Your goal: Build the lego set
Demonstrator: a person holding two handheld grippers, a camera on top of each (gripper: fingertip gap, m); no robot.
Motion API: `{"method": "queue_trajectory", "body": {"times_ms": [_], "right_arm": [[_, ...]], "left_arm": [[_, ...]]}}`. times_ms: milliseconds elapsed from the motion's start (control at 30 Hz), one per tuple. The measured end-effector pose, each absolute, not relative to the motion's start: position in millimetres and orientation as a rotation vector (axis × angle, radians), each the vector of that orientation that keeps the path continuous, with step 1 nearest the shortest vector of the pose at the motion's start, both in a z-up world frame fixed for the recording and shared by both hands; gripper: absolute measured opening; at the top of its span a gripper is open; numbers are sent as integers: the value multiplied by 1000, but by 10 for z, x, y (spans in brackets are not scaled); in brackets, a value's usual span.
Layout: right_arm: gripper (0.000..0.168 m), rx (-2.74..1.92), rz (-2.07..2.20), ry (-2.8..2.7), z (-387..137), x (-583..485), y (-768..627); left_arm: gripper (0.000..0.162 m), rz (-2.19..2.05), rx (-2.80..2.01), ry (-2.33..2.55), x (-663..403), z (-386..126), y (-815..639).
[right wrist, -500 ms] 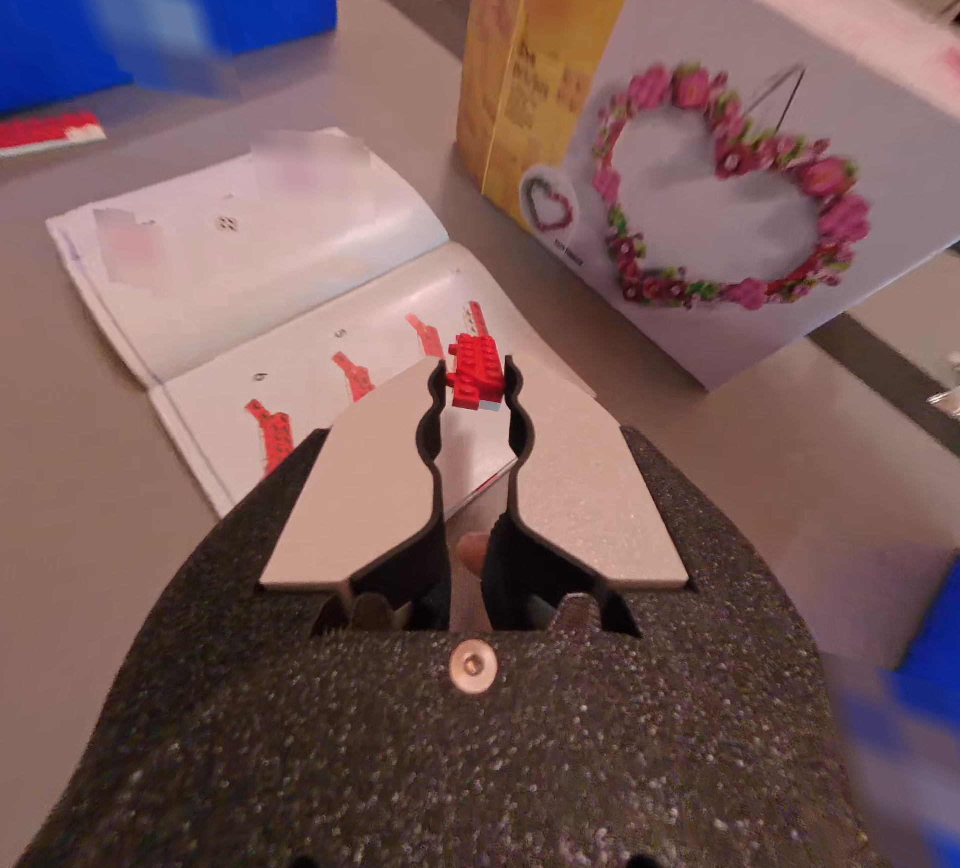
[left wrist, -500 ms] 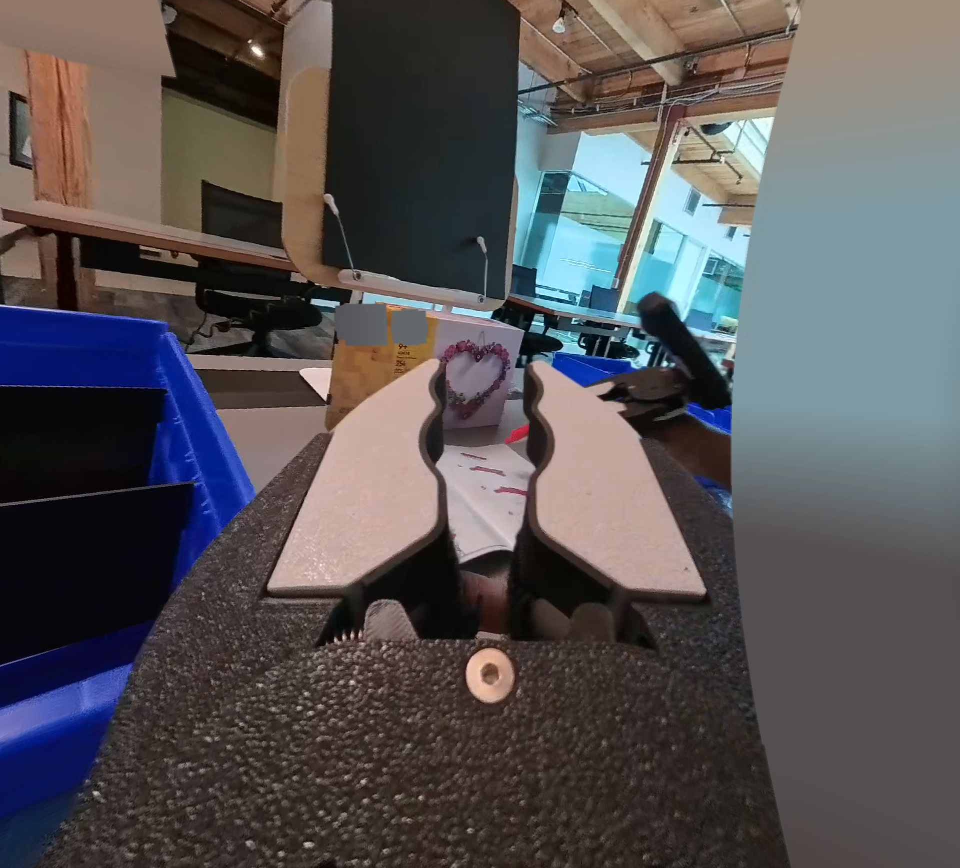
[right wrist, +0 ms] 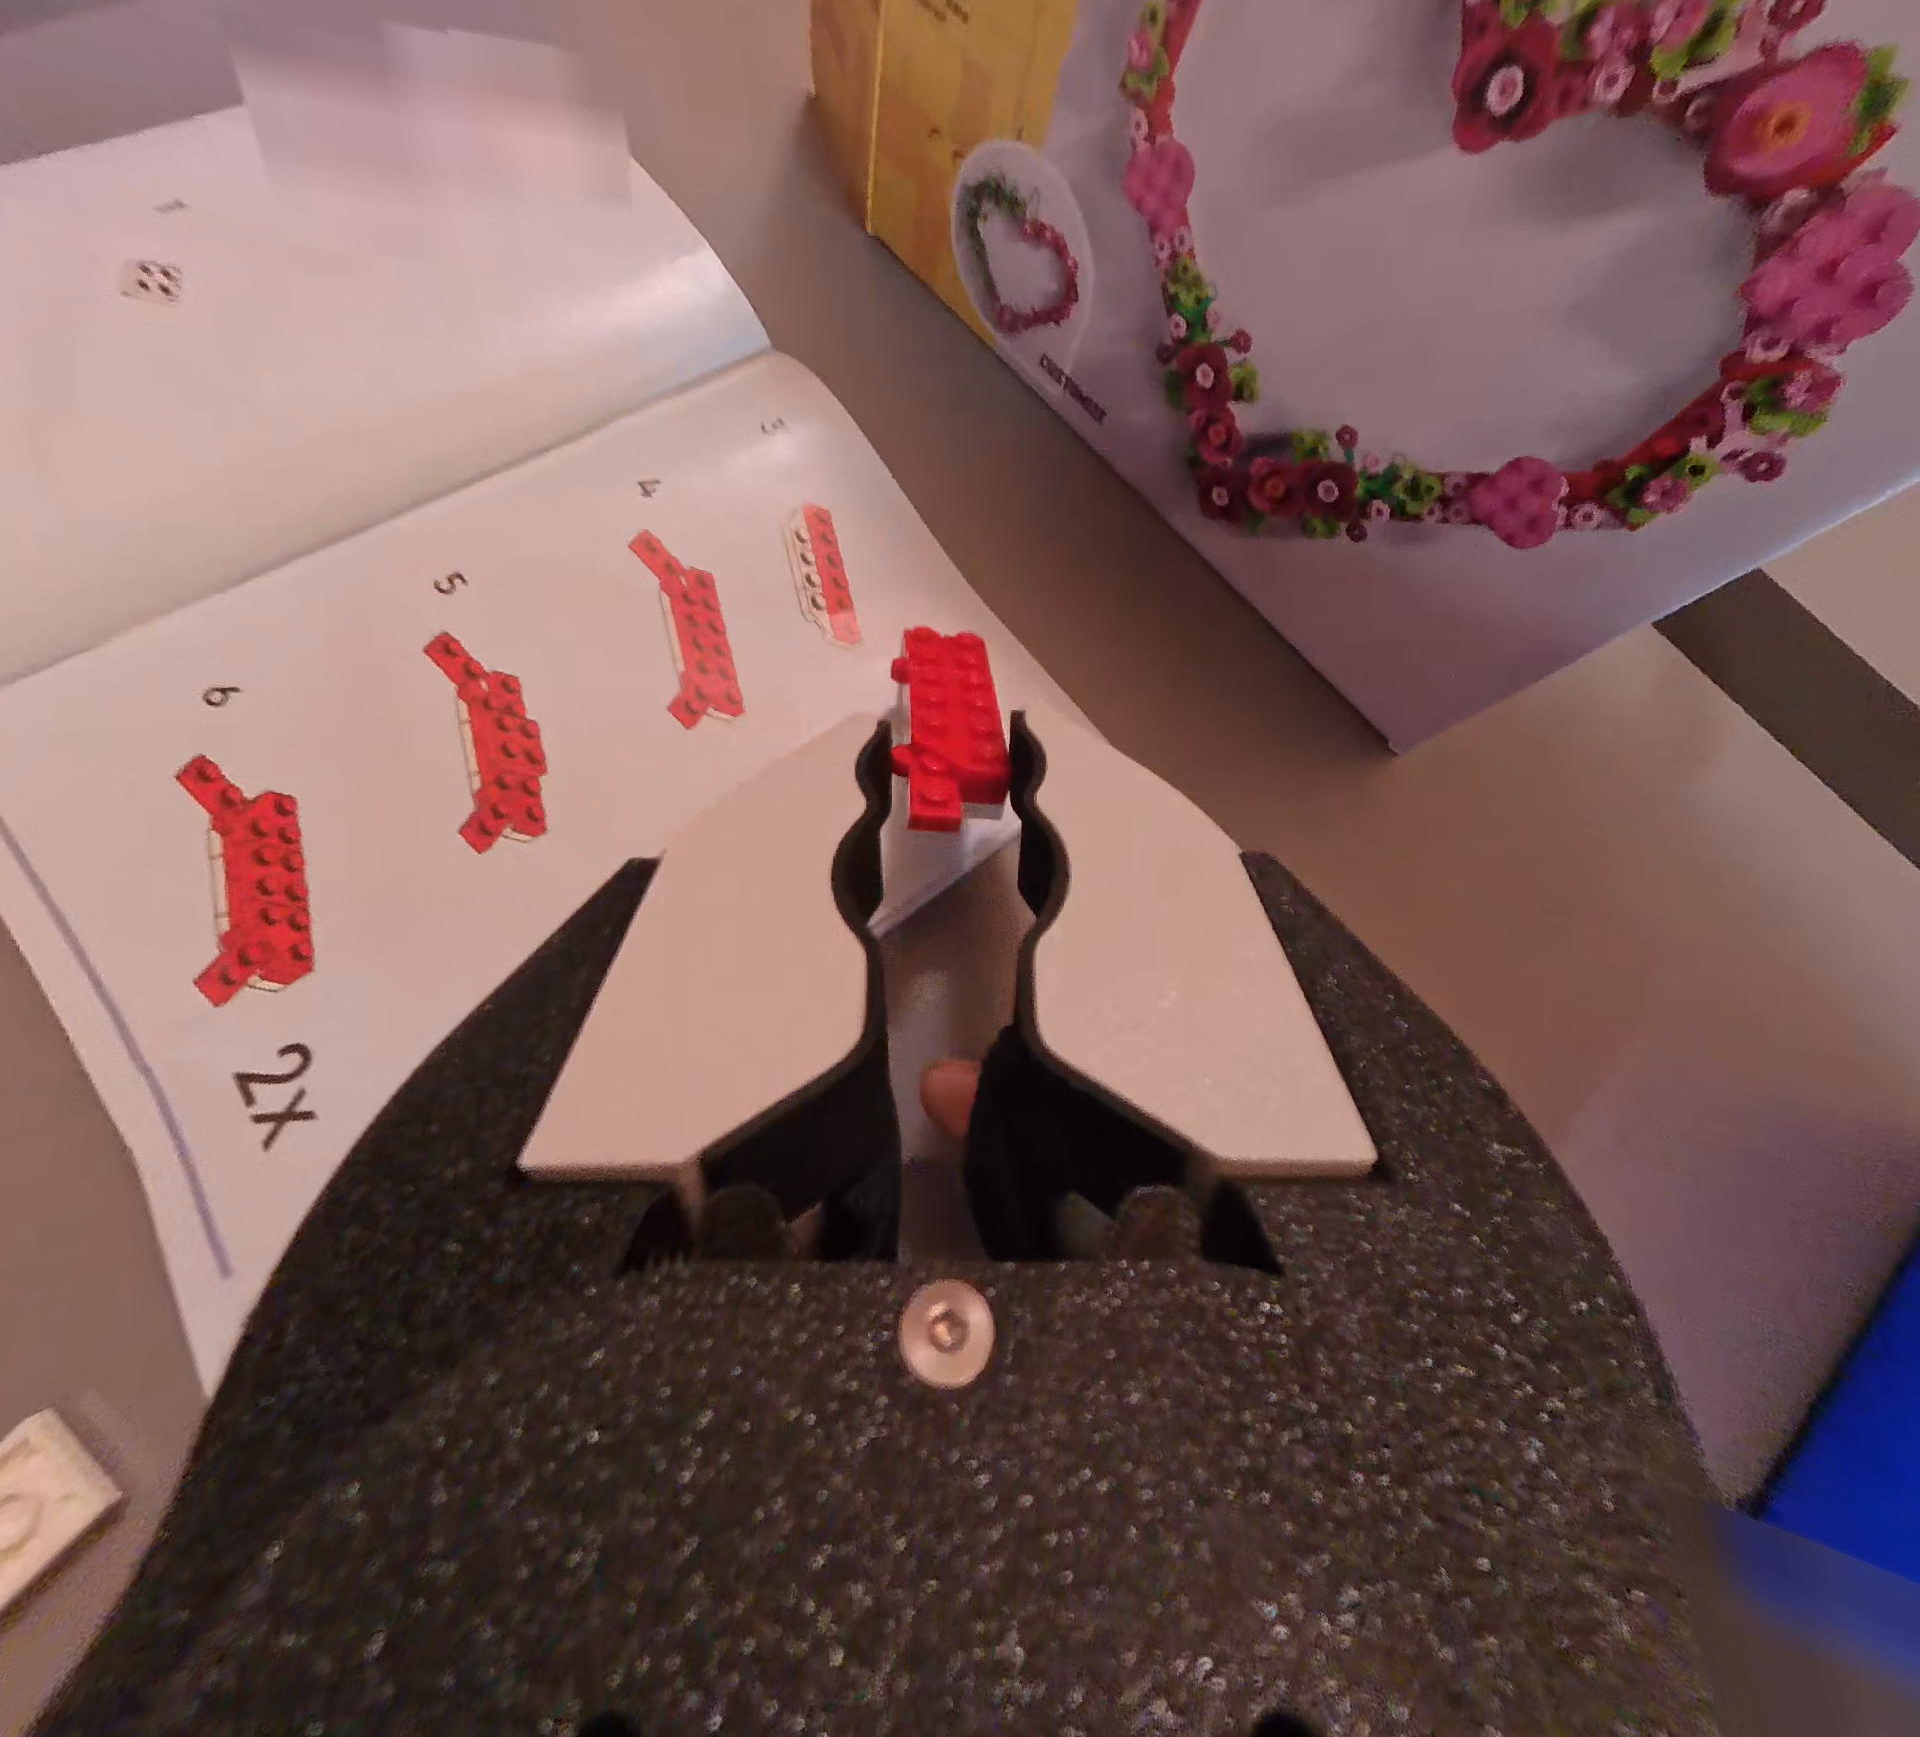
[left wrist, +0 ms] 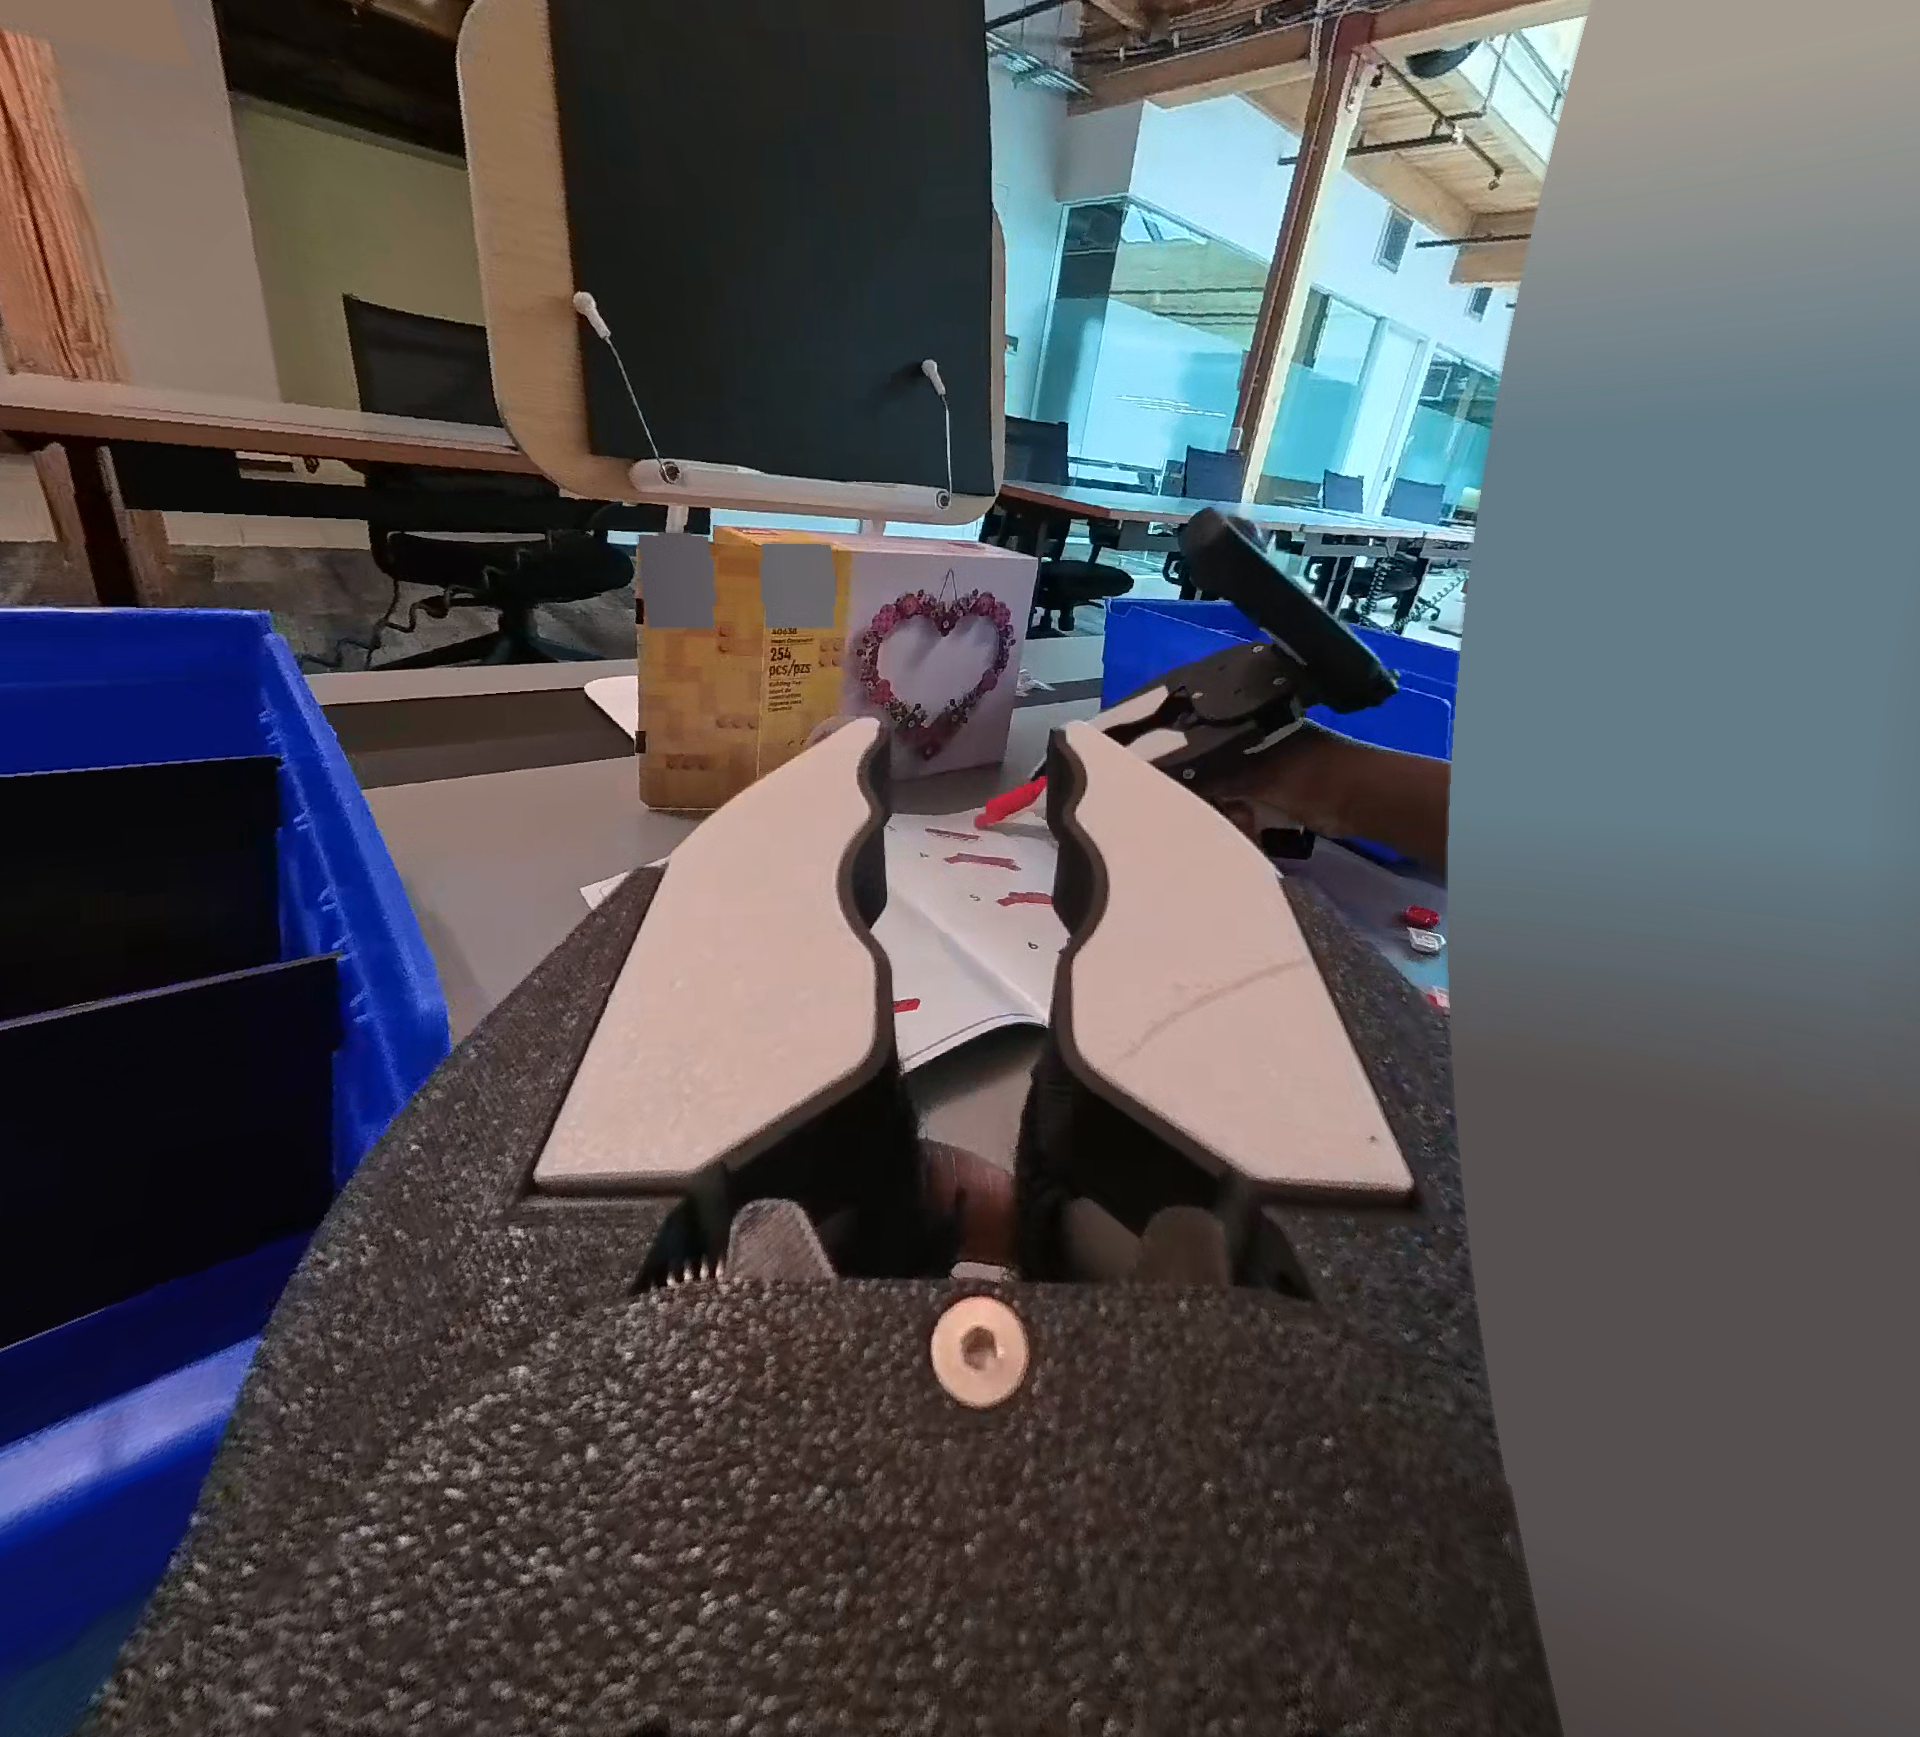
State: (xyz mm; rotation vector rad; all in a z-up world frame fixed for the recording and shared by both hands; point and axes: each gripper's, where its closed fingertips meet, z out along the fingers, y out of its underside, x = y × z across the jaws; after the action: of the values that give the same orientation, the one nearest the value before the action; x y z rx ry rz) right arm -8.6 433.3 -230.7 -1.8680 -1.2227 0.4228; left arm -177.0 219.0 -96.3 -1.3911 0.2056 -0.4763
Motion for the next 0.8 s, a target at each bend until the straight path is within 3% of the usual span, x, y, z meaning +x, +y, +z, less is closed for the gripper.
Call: {"method": "queue_trajectory", "body": {"times_ms": [200,433,600,700,800], "right_arm": [[21,-1929,243,-1296,-2454,74,4417],[22,-2022,338,-1267,-2482,79,4387],[46,-2044,384,-1247,-2456,82,4357],[55,-1950,346,-1175,-2223,73,4377],[58,-1603,390,-980,-1505,-20,4249]], "left_arm": [[28,-481,-1393,209,-1757,-968,2196],[28,-482,-1397,213,-1750,-972,2200],[28,-478,-1404,220,-1737,-982,2207],[28,-469,-1406,219,-1742,-985,2211],[28,-421,-1390,188,-1820,-956,2213]]}}
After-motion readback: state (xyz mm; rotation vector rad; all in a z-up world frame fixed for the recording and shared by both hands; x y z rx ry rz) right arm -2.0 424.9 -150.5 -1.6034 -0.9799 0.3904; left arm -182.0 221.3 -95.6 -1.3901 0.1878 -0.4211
